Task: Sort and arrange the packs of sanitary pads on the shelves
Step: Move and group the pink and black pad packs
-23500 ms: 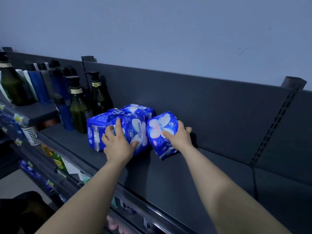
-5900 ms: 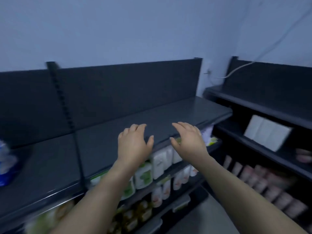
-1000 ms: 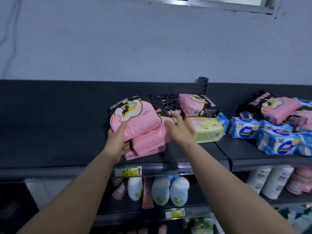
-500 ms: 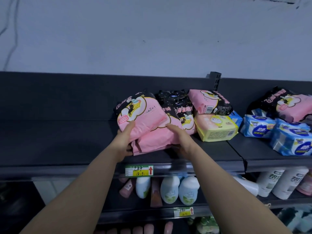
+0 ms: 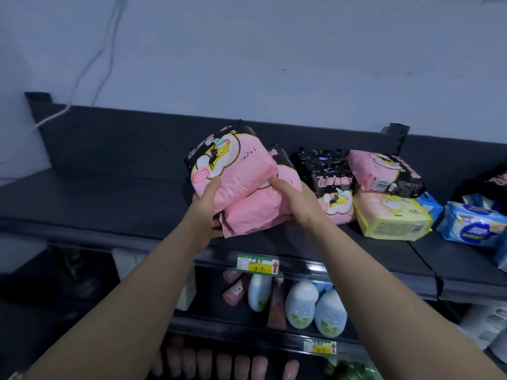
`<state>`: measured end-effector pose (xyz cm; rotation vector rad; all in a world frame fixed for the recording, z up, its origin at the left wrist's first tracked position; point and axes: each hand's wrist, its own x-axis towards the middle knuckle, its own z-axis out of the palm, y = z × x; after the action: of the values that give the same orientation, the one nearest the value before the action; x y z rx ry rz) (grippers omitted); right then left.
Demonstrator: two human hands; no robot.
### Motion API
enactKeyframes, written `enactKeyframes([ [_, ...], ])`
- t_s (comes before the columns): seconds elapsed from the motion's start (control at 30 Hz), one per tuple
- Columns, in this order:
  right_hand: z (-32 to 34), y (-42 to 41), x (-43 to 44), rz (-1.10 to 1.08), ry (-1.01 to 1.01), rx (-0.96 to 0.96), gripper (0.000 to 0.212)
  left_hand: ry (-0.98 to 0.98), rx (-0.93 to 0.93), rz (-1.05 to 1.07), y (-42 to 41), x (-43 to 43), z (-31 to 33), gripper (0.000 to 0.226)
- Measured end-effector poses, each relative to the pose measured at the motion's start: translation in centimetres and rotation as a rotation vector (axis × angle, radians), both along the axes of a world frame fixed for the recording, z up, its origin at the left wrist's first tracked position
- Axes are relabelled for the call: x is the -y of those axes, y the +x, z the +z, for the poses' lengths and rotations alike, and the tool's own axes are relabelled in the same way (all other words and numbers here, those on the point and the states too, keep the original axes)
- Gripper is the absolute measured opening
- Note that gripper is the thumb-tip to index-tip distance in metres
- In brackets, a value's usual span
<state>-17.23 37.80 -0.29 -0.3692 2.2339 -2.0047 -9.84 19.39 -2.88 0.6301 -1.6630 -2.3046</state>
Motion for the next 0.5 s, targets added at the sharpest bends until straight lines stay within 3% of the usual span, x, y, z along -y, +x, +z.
enactKeyframes([
  [0.17, 1.9, 3.0, 3.7, 0.177, 0.046, -0.053, 0.048, 0.028, -0.102, 0.166, 6.4, 2.0, 1.0, 0.059],
  [0.27, 2.8, 6.4, 6.2, 0.329, 0.068, -0.051, 0.060, 0.002, -0.059, 0.326, 11.6, 3.1, 1.2, 0.068],
  [0.5, 1.9, 17.5, 12.7, 0.761, 0.110, -0.017, 0.082, 0.040, -0.053, 0.733, 27.2, 3.6, 0.1, 0.062],
])
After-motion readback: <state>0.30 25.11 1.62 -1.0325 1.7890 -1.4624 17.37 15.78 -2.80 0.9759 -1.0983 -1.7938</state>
